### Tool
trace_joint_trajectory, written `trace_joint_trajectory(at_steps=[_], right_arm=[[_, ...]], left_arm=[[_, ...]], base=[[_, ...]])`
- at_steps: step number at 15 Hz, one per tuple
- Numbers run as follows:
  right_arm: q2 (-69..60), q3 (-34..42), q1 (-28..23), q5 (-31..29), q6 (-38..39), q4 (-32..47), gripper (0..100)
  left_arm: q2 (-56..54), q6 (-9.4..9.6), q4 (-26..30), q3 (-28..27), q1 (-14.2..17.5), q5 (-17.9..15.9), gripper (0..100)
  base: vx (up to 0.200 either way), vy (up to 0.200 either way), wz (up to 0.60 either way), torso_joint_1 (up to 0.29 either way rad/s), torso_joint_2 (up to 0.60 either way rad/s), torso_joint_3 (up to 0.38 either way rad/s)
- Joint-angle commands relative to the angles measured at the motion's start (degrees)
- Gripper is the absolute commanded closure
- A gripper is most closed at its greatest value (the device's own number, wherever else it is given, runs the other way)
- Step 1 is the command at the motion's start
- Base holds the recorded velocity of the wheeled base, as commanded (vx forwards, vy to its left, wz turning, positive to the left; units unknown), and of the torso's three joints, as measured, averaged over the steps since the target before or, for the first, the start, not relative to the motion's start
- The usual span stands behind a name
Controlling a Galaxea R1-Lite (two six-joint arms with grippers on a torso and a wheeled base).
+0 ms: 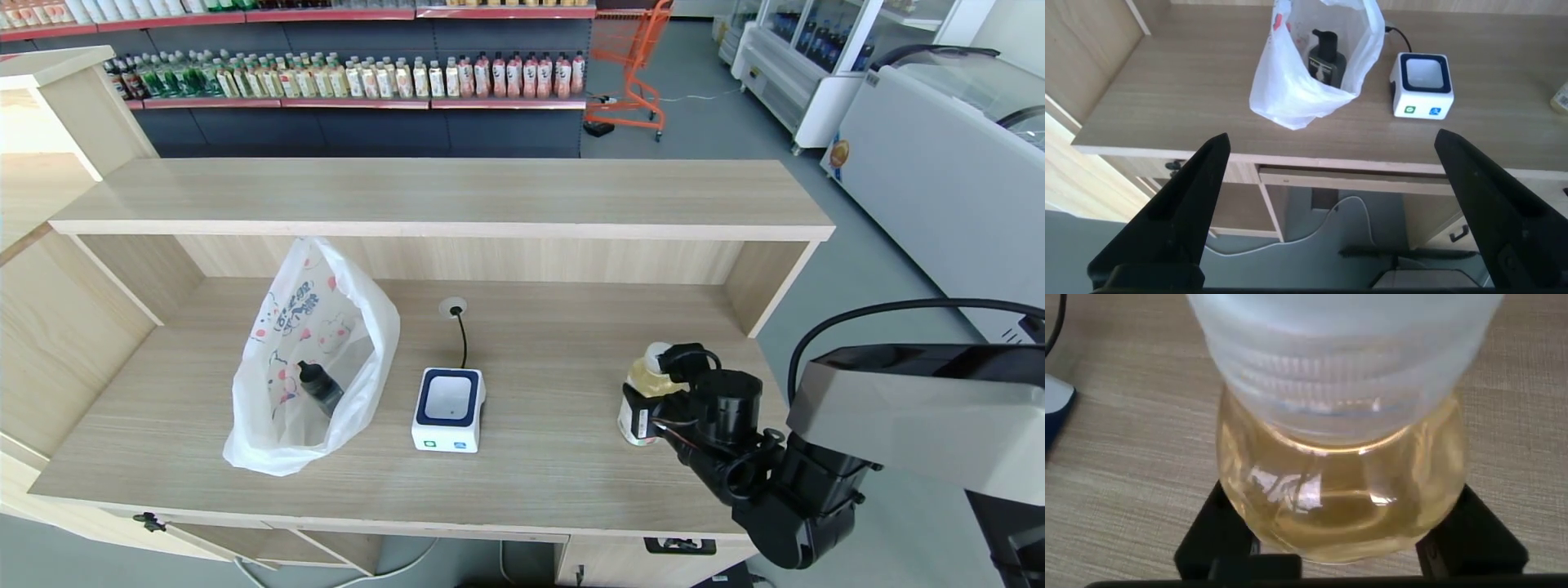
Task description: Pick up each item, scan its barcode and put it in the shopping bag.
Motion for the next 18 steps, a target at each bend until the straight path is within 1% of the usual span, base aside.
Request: trace_joint_trajectory(at_steps=[1, 5, 6, 7, 8, 9, 11, 12, 13, 14, 15, 16, 18], right_arm=[[-0.3, -0.1, -0.3, 0.0, -0.1, 0.0, 100], [-1.4, 1.6, -1.0, -0.1, -1.7, 0.5, 100], [-3.6, 1.3, -1.9, -0.2, -1.3, 1.6, 100], [-6.5, 1.7, -2.2, -0.3, -0.3, 5.1, 100], [-11.2, 1.5, -2.5, 0.0, 2.6, 9.3, 100], [-17.0, 0.6, -2.8, 0.9, 5.1, 15.2, 100], [-27.4, -0.2, -3.5, 6.6, 5.6, 27.2, 100], [-33.4, -0.2, -5.2, 13.2, 6.2, 31.6, 100], [-37.8, 0.5, -5.7, 19.3, 8.6, 33.7, 100], [-41.0, 1.3, -5.7, 23.3, 11.3, 36.2, 100], [-47.3, 1.4, -5.7, 31.6, 15.8, 44.0, 100], [-49.7, 1.6, -5.7, 36.4, 16.3, 46.9, 100], [-51.8, 3.9, -5.3, 43.4, 17.6, 47.4, 100]], left_arm=[[0.0, 0.02, 0.0, 0.0, 0.0, 0.0, 0], [0.0, 0.02, 0.0, 0.0, 0.0, 0.0, 0], [0.0, 0.02, 0.0, 0.0, 0.0, 0.0, 0], [0.0, 0.02, 0.0, 0.0, 0.0, 0.0, 0], [0.0, 0.02, 0.0, 0.0, 0.0, 0.0, 0], [0.0, 0.02, 0.0, 0.0, 0.0, 0.0, 0], [0.0, 0.02, 0.0, 0.0, 0.0, 0.0, 0], [0.0, 0.02, 0.0, 0.0, -0.1, 0.0, 0], [0.0, 0.02, 0.0, 0.0, 0.0, 0.0, 0], [0.0, 0.02, 0.0, 0.0, 0.0, 0.0, 0], [0.0, 0.02, 0.0, 0.0, 0.0, 0.0, 0], [0.0, 0.02, 0.0, 0.0, 0.0, 0.0, 0], [0.0, 0.02, 0.0, 0.0, 0.0, 0.0, 0]], base=[[0.000, 0.000, 0.00, 0.000, 0.00, 0.000], [0.000, 0.000, 0.00, 0.000, 0.00, 0.000], [0.000, 0.000, 0.00, 0.000, 0.00, 0.000], [0.000, 0.000, 0.00, 0.000, 0.00, 0.000], [0.000, 0.000, 0.00, 0.000, 0.00, 0.000], [0.000, 0.000, 0.00, 0.000, 0.00, 0.000], [0.000, 0.000, 0.00, 0.000, 0.00, 0.000], [0.000, 0.000, 0.00, 0.000, 0.00, 0.000], [0.000, 0.000, 0.00, 0.000, 0.00, 0.000], [0.000, 0.000, 0.00, 0.000, 0.00, 0.000], [0.000, 0.000, 0.00, 0.000, 0.00, 0.000], [0.000, 0.000, 0.00, 0.000, 0.00, 0.000], [0.000, 0.000, 0.00, 0.000, 0.00, 0.000]])
